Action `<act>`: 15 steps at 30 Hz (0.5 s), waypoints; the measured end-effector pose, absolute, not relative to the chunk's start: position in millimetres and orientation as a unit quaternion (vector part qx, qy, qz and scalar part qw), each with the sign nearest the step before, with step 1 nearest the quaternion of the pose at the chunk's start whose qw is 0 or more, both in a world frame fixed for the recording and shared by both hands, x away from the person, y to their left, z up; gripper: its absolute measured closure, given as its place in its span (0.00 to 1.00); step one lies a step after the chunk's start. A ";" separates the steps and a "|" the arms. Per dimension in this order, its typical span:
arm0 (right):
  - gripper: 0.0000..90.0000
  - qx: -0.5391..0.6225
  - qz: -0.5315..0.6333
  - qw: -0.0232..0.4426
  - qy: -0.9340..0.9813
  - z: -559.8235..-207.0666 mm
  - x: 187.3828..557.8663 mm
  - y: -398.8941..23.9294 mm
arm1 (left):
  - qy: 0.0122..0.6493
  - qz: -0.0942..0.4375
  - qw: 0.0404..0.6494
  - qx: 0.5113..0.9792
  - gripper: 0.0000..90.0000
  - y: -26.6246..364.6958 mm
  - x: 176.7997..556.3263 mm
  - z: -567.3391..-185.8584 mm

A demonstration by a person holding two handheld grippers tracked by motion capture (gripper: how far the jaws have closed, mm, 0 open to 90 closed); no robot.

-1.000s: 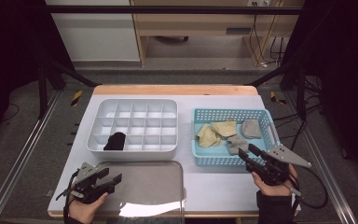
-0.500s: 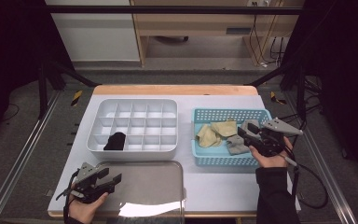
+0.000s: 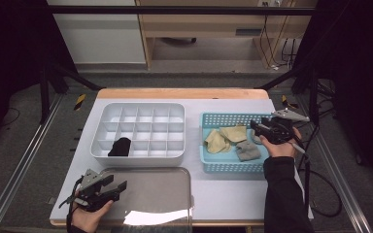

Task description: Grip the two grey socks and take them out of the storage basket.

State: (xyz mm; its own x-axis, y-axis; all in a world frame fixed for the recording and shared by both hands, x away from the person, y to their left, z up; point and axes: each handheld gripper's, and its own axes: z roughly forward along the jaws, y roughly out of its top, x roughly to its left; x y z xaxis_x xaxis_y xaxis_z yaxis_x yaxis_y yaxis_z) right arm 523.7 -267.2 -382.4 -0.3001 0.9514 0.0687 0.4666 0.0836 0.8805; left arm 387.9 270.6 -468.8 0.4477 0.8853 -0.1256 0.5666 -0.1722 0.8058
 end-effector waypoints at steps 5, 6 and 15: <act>0.54 0.532 0.418 0.280 0.682 -389.9 535.4 -269.0 | 0.489 0.191 0.417 0.742 0.43 270.8 388.1 -469.0; 0.54 0.536 0.415 0.279 0.680 -391.5 537.6 -270.0 | 0.489 0.192 0.417 0.741 0.43 270.6 388.1 -469.2; 0.54 0.552 0.381 0.272 0.690 -411.0 553.1 -273.3 | 0.487 0.192 0.416 0.744 0.43 270.1 387.9 -469.4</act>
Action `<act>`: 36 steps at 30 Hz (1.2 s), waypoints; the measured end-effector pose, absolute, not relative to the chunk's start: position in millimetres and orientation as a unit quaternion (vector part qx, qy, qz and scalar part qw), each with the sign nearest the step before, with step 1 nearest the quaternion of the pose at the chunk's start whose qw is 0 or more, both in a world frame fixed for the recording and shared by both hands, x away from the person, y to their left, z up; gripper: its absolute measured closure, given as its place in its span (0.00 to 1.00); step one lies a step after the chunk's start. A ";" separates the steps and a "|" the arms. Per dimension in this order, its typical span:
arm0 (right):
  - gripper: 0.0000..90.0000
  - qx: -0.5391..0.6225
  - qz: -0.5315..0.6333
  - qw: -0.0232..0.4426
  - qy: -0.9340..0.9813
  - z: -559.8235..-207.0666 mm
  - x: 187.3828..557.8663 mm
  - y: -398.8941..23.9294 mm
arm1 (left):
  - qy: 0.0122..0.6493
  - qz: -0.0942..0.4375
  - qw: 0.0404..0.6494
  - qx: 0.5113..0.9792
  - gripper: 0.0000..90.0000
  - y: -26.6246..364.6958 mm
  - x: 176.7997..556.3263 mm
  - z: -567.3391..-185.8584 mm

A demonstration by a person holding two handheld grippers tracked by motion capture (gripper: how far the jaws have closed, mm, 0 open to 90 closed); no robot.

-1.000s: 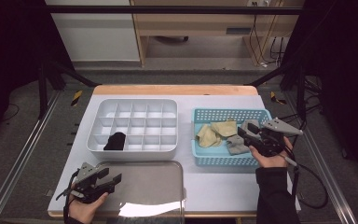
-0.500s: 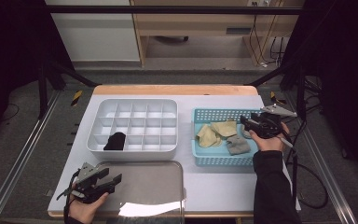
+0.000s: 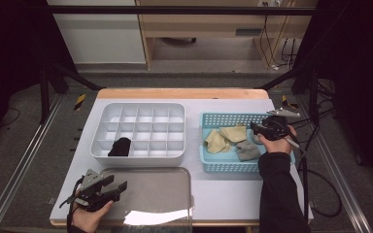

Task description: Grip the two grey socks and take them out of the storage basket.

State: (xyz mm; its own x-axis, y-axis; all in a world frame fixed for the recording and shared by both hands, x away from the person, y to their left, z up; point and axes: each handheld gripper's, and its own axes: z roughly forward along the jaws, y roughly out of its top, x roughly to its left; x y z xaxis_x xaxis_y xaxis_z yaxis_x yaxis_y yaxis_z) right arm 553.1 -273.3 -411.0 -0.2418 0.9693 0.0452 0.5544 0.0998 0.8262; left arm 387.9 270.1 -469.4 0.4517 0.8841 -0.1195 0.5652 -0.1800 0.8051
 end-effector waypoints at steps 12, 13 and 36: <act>0.56 0.548 0.381 0.263 0.697 -416.1 557.9 -272.5 | 0.487 0.191 0.412 0.746 0.43 268.8 388.7 -470.7; 0.56 0.553 0.376 0.262 0.696 -418.1 559.8 -273.3 | 0.487 0.191 0.412 0.746 0.43 268.9 388.7 -470.8; 0.61 0.594 0.305 0.235 0.707 -453.3 579.0 -273.0 | 0.485 0.189 0.410 0.749 0.43 268.2 389.3 -472.1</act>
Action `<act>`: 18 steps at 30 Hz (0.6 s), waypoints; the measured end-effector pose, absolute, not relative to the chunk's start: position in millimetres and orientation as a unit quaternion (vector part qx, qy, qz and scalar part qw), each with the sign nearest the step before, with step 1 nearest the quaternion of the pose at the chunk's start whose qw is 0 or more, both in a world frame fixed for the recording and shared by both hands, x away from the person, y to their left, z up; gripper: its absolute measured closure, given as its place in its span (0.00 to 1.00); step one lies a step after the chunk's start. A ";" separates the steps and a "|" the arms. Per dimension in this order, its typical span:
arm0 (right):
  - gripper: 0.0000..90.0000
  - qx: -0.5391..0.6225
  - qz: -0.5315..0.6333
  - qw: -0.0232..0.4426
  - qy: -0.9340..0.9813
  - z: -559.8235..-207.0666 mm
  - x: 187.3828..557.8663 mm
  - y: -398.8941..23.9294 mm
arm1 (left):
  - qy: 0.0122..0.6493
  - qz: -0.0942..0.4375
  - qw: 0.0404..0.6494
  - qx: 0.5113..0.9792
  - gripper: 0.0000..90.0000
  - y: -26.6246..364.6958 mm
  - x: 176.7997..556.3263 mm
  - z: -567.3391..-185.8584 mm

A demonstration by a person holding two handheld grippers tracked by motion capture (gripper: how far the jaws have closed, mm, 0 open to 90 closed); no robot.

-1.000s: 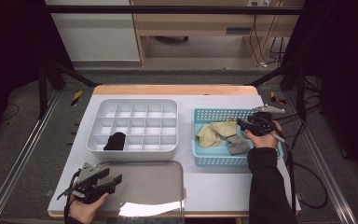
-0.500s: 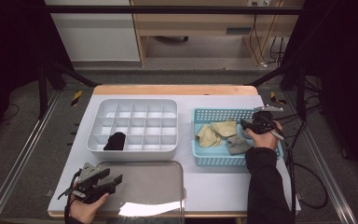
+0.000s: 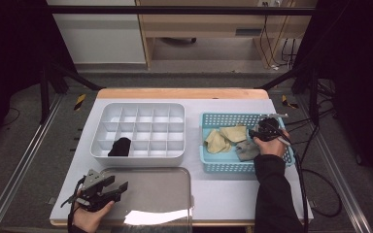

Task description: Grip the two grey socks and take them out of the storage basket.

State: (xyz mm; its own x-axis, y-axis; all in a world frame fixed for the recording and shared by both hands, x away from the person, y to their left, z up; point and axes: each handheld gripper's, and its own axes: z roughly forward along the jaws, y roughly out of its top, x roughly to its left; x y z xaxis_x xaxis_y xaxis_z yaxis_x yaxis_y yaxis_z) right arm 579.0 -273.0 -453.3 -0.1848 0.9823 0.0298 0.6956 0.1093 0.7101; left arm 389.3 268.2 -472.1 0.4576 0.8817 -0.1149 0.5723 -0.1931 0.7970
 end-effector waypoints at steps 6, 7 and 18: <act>0.66 0.600 0.287 0.216 0.714 -458.3 580.6 -271.4 | 0.485 0.189 0.410 0.749 0.43 268.7 389.4 -472.1; 0.68 0.599 0.285 0.217 0.716 -458.7 580.7 -271.1 | 0.485 0.189 0.410 0.749 0.43 268.6 389.5 -472.2; 0.95 0.602 0.275 0.211 0.719 -458.0 577.8 -272.4 | 0.486 0.189 0.410 0.749 0.43 268.7 389.5 -472.2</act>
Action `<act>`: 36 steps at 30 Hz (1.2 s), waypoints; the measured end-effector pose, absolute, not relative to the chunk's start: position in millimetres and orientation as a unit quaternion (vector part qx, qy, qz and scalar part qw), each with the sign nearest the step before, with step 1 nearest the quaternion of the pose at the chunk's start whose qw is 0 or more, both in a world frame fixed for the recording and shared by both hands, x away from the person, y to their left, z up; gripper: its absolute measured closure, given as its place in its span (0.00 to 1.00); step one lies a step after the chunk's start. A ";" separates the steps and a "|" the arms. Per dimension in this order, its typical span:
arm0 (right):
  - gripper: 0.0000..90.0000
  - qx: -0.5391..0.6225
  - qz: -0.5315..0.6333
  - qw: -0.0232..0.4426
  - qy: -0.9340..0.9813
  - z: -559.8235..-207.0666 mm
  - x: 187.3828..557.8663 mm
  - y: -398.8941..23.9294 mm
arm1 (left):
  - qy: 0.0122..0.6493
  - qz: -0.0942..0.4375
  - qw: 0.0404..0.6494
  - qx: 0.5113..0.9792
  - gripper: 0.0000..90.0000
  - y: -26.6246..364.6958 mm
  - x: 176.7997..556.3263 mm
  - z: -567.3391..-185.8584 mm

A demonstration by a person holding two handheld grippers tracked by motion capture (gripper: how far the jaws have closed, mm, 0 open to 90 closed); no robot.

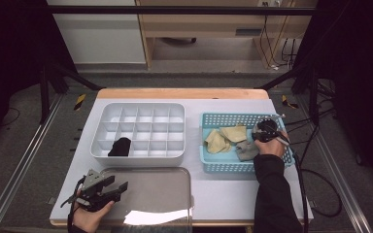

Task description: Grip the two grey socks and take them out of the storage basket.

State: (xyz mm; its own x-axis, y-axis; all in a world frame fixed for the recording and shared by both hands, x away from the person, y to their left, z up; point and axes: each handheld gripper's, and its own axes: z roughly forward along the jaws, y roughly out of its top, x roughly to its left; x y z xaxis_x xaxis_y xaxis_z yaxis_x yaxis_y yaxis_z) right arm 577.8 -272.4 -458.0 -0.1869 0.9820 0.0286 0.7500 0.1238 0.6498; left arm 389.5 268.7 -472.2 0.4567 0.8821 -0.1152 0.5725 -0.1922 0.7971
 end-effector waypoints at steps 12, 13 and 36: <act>0.95 0.563 0.377 0.232 0.698 -424.5 561.7 -275.4 | 0.487 0.188 0.410 0.748 0.43 267.7 389.3 -472.3; 0.95 0.555 0.387 0.234 0.698 -421.2 559.8 -275.4 | 0.487 0.188 0.409 0.749 0.43 267.8 389.2 -472.1; 0.95 0.391 0.534 0.218 0.717 -351.2 442.7 -235.7 | 0.490 0.187 0.407 0.747 0.44 266.9 388.1 -470.9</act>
State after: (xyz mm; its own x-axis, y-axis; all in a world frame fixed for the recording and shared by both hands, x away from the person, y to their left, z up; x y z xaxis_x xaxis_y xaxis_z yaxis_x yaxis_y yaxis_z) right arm 442.7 -235.7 -351.2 -0.5985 0.7942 0.1050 0.3284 0.1236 0.9364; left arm 388.1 266.9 -470.9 0.4492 0.8854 -0.1193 0.5800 -0.1875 0.7927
